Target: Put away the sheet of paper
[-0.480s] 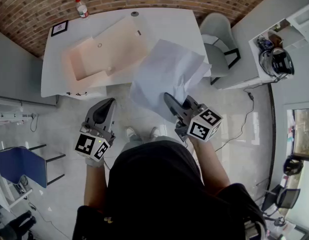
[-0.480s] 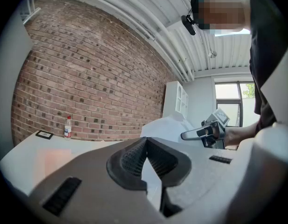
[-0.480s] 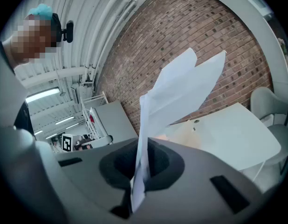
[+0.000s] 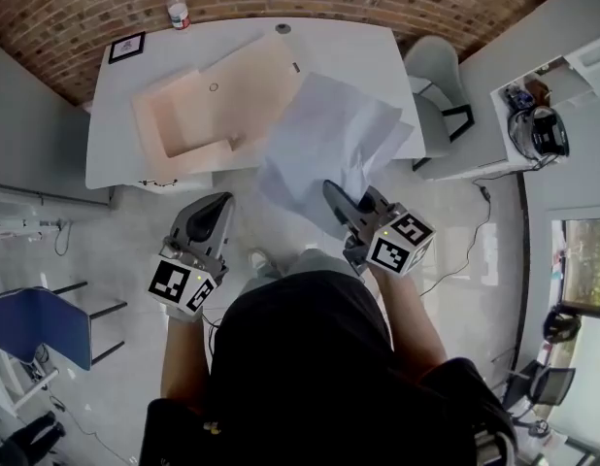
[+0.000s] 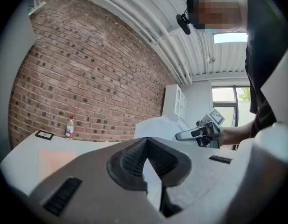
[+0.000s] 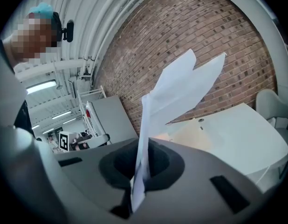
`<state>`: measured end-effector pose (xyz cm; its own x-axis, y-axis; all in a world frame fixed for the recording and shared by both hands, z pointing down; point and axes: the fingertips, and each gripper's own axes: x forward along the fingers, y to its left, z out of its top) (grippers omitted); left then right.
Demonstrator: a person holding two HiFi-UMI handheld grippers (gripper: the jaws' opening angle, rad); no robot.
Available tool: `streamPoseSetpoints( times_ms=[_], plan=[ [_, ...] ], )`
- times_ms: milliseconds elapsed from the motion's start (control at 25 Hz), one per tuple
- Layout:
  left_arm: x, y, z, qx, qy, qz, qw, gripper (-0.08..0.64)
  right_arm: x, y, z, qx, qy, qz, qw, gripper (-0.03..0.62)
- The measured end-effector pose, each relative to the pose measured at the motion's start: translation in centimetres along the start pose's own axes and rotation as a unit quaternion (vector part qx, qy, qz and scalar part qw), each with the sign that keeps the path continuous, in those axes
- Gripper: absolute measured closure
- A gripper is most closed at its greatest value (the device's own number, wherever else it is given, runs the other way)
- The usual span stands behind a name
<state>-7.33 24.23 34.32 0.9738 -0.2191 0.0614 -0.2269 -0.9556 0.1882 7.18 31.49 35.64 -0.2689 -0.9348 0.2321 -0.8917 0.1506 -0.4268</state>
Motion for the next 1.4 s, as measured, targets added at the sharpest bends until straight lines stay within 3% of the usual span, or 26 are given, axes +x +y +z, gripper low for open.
streamPoseSetpoints(
  times_ms=[320,800,1040,1400],
  plan=[
    [-0.8,5.6,-1.2,-0.011,0.016,0.042,0.9989,0.557,5.4,-1.2,0.8,0.008,0.011,0.009,1.000,0.583],
    [3.7,13.9,-1.4,-0.029,0.031,0.118,0.9921,0.557,16.2,-7.7,3.7,0.009,0.074,0.080,0.994,0.583],
    [5.8,18.1,-1.3,-0.044,0.032,0.187,0.9809,0.557,21.4,-11.4,4.5,0.005,0.119,0.120,0.986,0.583],
    [6.7,21.8,-3.2,-0.065,0.057,0.278,0.9565,0.557,27.5,-16.1,3.2,0.003,0.199,0.176,0.964,0.583]
  ],
)
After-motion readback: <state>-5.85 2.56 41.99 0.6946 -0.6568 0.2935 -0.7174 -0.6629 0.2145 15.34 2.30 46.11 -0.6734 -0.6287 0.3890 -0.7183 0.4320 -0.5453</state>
